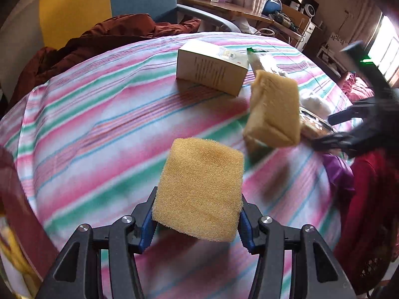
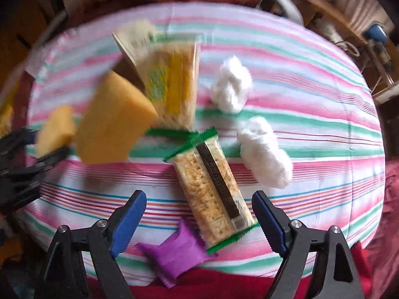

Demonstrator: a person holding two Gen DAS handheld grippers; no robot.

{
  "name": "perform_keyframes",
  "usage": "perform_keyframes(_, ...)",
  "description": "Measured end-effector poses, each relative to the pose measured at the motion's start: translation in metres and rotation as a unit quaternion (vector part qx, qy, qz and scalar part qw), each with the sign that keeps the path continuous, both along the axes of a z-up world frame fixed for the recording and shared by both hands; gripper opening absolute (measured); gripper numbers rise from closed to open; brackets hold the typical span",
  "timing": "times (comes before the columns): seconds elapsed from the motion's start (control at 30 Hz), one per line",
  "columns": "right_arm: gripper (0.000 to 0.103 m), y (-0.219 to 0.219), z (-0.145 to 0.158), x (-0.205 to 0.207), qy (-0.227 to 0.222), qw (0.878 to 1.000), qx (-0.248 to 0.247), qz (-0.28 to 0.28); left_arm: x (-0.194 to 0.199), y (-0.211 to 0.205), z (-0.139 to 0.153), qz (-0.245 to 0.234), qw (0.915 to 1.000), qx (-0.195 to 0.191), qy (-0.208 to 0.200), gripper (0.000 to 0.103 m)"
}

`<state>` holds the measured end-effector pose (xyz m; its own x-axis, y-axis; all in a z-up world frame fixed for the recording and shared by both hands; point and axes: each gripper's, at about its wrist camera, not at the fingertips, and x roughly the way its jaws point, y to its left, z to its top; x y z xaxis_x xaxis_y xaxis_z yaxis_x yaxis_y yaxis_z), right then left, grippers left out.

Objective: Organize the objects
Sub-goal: 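Grasp a yellow sponge with the left tool while the right tool grasps a cracker pack, then carry the sponge and cracker pack into the gold tray and open both tools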

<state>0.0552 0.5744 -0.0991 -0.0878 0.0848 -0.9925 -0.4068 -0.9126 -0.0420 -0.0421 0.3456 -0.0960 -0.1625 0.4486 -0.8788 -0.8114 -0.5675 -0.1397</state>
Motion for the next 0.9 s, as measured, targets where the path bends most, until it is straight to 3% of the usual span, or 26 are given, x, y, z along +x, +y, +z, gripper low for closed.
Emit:
perform_keyframes(0.1, 0.083, 0.012, -0.026, -0.005, -0.039, 0.999, -0.023, -0.016, 0.008, -0.010, 0.007, 0.005, 0.9999, 0.012, 0.001, 0.056)
perform_keyframes(0.13, 0.083, 0.014, -0.025, -0.004, -0.033, 0.999, -0.029, -0.020, 0.010, -0.011, 0.008, 0.006, 0.9999, 0.014, -0.001, 0.056)
perform_keyframes(0.17, 0.065, 0.014, -0.019, -0.003, -0.019, 0.999, -0.027, -0.016, 0.012, -0.015, 0.010, 0.009, 0.9998, 0.019, -0.004, 0.056)
perform_keyframes(0.27, 0.046, 0.008, -0.012, 0.001, -0.005, 1.000, -0.021, -0.005, 0.016, -0.021, 0.012, 0.016, 0.9995, 0.026, -0.012, 0.056)
perform_keyframes(0.33, 0.044, 0.006, -0.008, 0.004, 0.001, 1.000, -0.010, -0.009, 0.020, -0.028, 0.016, 0.021, 0.9993, 0.028, -0.013, 0.056)
perform_keyframes(0.63, 0.043, 0.002, 0.054, 0.023, 0.124, 0.991, 0.014, -0.045, 0.020, -0.052, 0.044, 0.044, 0.9968, 0.067, 0.006, 0.056)
perform_keyframes(0.9, 0.043, -0.065, 0.105, 0.030, 0.235, 0.972, -0.007, -0.003, 0.021, -0.093, 0.068, 0.081, 0.9917, 0.098, 0.018, 0.056)
